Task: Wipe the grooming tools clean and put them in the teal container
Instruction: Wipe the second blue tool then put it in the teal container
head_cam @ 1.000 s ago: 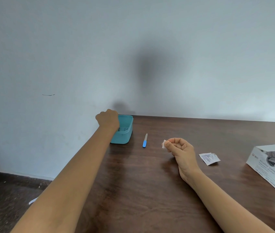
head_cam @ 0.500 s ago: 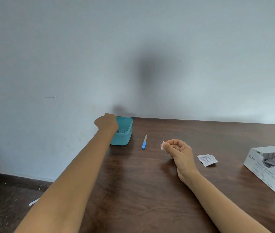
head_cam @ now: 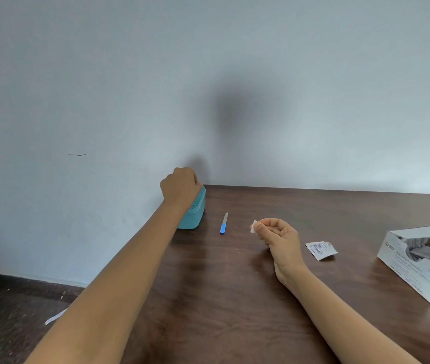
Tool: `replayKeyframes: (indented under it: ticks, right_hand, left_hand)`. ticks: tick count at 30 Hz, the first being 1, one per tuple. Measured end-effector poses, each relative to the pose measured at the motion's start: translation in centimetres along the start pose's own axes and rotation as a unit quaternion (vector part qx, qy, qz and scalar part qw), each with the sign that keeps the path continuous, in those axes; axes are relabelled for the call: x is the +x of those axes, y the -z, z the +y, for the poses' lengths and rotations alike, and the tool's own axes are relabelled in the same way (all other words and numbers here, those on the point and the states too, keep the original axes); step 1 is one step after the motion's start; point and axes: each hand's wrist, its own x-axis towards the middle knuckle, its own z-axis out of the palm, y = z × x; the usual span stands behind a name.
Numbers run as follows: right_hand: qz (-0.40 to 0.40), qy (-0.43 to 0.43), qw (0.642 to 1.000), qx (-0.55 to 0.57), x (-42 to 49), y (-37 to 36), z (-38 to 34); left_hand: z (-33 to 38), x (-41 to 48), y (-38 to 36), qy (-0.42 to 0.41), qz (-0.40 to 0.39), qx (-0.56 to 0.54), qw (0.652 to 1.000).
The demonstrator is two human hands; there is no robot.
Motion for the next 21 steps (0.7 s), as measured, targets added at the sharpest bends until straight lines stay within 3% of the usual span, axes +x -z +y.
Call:
replayKeyframes:
  ticks: [4,9,13,21]
  right_hand:
    - [0.015,-0.008,0.999,0.040,0.1,0.2,-0.1]
    - [0.022,-0.012,0.994,0.102,0.3,0.4,-0.1]
    - [0.024,-0.015,0.990,0.136,0.6,0.5,-0.1]
    - [0.032,-0.026,0.986,0.162,1.0,0.7,0.3]
  left_hand:
    - [2.7,-2.5,-1.1,-0.062,0.021,-0.038,0.997]
    - [5.2,-6.1,-3.7,-0.113,-0.001,0.056,0.992]
    - [5.7,-8.3,-6.0,-0.093,-0.019,0.097,0.991]
    - [6.2,-9.9,-6.8,-0.065,-0.013,0.070,0.995]
